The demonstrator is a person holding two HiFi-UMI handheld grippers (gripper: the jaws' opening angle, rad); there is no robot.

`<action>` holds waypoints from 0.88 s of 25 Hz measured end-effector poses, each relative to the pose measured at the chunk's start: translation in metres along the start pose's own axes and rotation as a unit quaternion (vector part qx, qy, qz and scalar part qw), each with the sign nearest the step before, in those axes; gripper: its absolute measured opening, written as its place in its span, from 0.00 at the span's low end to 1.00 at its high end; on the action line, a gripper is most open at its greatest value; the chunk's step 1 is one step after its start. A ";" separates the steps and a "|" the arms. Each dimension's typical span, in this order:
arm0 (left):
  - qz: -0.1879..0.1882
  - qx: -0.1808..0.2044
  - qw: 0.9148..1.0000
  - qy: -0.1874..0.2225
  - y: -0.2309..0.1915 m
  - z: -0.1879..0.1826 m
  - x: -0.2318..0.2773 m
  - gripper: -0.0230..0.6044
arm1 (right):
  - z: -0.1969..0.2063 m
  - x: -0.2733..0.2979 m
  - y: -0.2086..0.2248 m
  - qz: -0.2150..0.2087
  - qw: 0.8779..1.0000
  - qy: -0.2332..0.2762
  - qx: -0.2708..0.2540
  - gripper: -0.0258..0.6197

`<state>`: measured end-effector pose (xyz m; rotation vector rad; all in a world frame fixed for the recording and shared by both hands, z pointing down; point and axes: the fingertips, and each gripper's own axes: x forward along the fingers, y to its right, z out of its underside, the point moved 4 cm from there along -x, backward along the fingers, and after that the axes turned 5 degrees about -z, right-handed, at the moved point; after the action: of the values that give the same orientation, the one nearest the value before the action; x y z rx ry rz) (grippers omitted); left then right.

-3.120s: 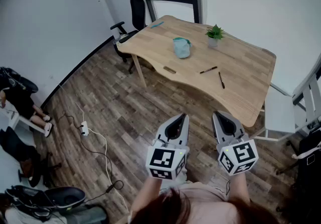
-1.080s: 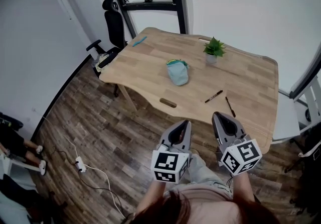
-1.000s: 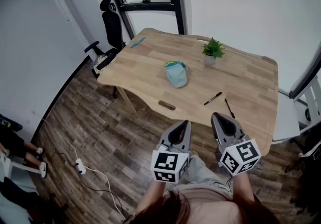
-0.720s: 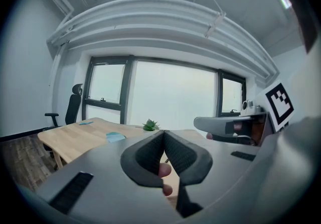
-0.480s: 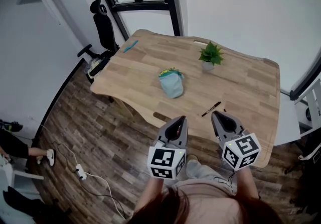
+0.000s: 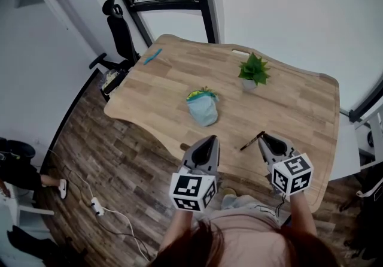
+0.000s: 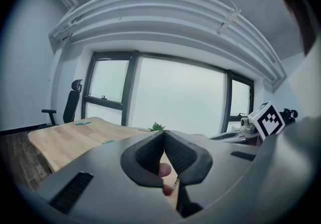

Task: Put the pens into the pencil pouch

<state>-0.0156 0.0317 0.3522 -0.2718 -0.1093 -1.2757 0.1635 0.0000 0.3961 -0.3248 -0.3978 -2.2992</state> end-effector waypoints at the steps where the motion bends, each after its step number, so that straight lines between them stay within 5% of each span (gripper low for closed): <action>1: -0.002 -0.001 1.000 0.000 -0.002 0.000 0.004 0.04 | 0.004 0.004 0.006 -0.001 1.000 -0.011 0.001 0.11; 11: -0.026 -0.014 0.999 -0.021 -0.020 0.005 0.024 0.04 | 0.064 0.029 0.054 -0.001 0.990 -0.137 0.020 0.16; 22: 0.001 -0.003 0.999 -0.036 -0.043 0.004 0.048 0.04 | 0.143 0.049 0.092 0.043 0.962 -0.270 0.021 0.20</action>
<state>-0.0427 -0.0233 0.3736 -0.3230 -0.1667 -1.2641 0.2134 -0.0386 0.5613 -0.9355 -0.6859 -2.0879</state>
